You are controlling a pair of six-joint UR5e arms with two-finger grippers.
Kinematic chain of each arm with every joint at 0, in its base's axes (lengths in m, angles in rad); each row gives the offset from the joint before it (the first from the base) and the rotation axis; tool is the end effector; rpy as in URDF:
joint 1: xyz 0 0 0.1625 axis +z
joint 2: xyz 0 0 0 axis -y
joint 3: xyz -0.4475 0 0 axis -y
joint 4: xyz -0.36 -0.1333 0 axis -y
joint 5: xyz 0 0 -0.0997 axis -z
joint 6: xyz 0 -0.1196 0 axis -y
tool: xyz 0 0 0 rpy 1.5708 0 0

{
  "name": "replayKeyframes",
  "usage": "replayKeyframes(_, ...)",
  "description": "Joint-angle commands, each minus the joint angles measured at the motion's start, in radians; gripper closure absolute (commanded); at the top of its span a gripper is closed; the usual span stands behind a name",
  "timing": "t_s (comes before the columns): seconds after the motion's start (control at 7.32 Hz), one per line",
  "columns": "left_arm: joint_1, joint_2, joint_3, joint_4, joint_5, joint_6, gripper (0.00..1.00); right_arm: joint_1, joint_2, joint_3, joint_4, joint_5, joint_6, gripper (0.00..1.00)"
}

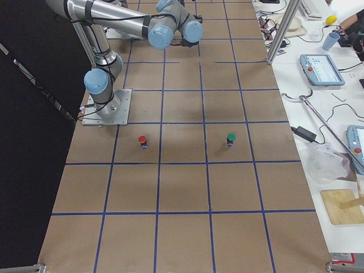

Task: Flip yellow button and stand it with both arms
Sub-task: 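Close the right gripper on the yellow cap held by the left gripper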

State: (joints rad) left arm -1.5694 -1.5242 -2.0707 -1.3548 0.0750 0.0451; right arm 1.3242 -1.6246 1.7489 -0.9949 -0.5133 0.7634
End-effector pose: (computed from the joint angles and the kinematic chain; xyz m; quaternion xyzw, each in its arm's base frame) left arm -0.2520 -0.3979 0.4197 0.0646 -0.7296 -0.0711 0.6772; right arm 0.1396 -0.4183 0.4556 0.5438 0.6261 0.4074 0.3824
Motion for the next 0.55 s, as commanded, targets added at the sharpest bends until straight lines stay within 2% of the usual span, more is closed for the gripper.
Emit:
replayKeyframes(0.0, -0.008, -0.002, 0.000, 0.005, -0.001, -0.007, 1.00, 0.018, -0.030, 0.003, 0.027, 0.005, 0.004, 0.00)
replayKeyframes(0.41, -0.014, -0.001, 0.000, 0.005, -0.003, -0.031, 1.00, 0.038, -0.028, 0.004, 0.042, -0.001, 0.007, 0.00)
